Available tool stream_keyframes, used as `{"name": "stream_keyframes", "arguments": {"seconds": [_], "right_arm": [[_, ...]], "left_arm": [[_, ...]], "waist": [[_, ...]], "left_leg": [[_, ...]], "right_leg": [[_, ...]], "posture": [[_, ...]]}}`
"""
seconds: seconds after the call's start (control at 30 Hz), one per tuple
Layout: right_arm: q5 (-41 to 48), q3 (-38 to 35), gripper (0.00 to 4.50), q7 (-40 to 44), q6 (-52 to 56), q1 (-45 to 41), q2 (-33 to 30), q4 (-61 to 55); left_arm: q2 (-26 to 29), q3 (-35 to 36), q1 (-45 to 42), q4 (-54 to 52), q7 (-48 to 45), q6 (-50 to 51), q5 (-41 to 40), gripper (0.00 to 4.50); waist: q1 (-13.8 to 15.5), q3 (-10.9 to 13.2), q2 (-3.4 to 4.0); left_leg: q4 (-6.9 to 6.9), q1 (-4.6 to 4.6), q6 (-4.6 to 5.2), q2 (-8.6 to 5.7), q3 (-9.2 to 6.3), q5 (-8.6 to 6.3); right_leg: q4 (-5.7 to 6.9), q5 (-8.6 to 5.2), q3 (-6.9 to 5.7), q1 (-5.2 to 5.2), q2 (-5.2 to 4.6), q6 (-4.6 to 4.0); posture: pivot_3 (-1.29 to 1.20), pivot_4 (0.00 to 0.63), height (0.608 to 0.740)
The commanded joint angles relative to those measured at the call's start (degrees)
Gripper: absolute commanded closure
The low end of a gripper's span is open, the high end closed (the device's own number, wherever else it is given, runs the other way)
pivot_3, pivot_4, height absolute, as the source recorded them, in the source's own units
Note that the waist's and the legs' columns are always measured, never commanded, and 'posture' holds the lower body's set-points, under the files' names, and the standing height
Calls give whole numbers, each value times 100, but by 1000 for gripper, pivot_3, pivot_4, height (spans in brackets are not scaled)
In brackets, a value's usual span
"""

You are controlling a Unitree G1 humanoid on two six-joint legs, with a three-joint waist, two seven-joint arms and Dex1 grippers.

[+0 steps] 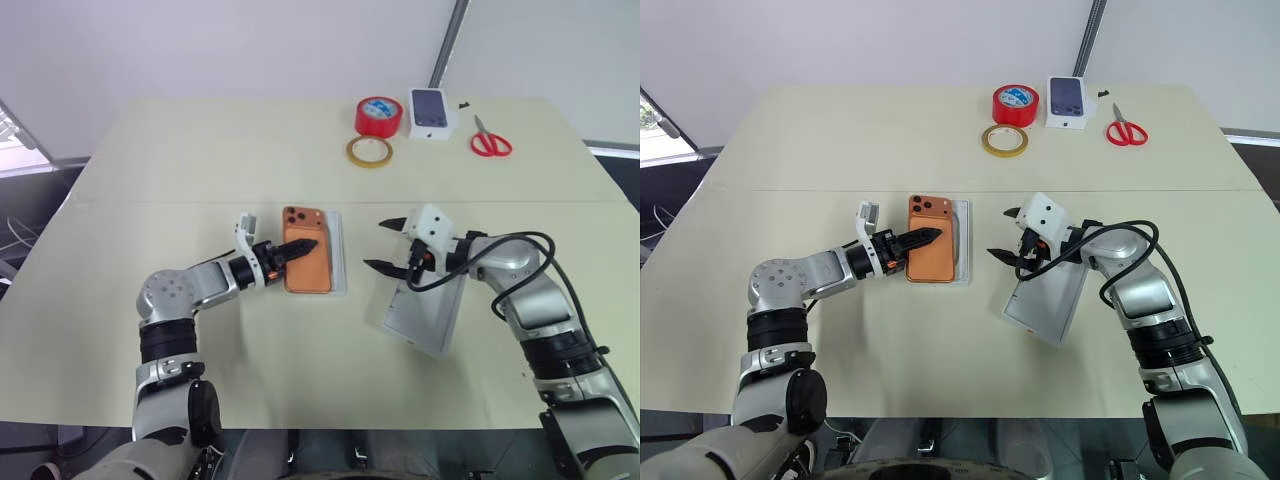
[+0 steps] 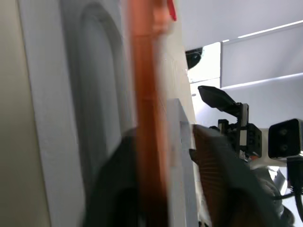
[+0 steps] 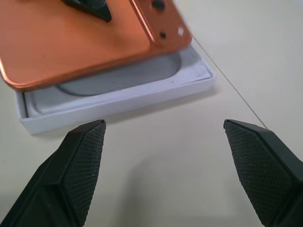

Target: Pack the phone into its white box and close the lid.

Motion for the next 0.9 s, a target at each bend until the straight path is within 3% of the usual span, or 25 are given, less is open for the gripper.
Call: {"name": "stream_keyframes", "arguments": {"seconds": [0.03, 0.07, 0.1, 0.37, 0.6, 0.9], "right_arm": [[-5, -16, 307, -85, -96, 27, 47, -151], [-12, -6, 307, -98, -112, 26, 54, -138], [-17, 7, 307, -112, -120, 28, 65, -138], [-59, 131, 307, -256, -144, -40, 256, -97], [-87, 167, 307, -304, -174, -39, 307, -94], [-125, 226, 307, -372, -227, -69, 389, -48]], "left_arm": [[148, -177, -96, -218, 6, -19, 66, 730], [234, -351, -96, -308, -59, 53, 116, 232], [286, -493, -105, -395, -53, 87, 183, 40], [588, -1004, -367, -576, -218, 574, 190, 40], [1271, -1832, -462, -638, -814, -16, 793, 40], [951, -1840, -725, -286, -823, -119, 991, 40]], "waist": [[0, 0, 0], [-1, 0, 1], [-9, 0, 1], [-10, -1, 1], [-29, -1, 2], [-4, 0, 2]], "left_leg": [[0, 4, 0, 0, 0, 0], [0, 6, 0, 0, 0, 0], [0, 7, 0, 0, 0, 0], [-1, 8, -1, 0, 0, 0], [-3, 9, -2, 0, 0, 1], [-2, 10, -3, 0, 0, 2]], "right_leg": [[0, 0, 0, 4, 0, 0], [0, 0, 0, 6, 0, 0], [0, 0, 0, 7, 0, 0], [1, 0, 0, 6, 2, 0], [1, 0, 0, 5, 2, 0], [0, 0, 0, 7, 1, 0]], "posture": [[0, 150, 740], [0, 150, 740], [0, 150, 740], [0, 150, 740], [0, 150, 740], [0, 150, 740]]}}
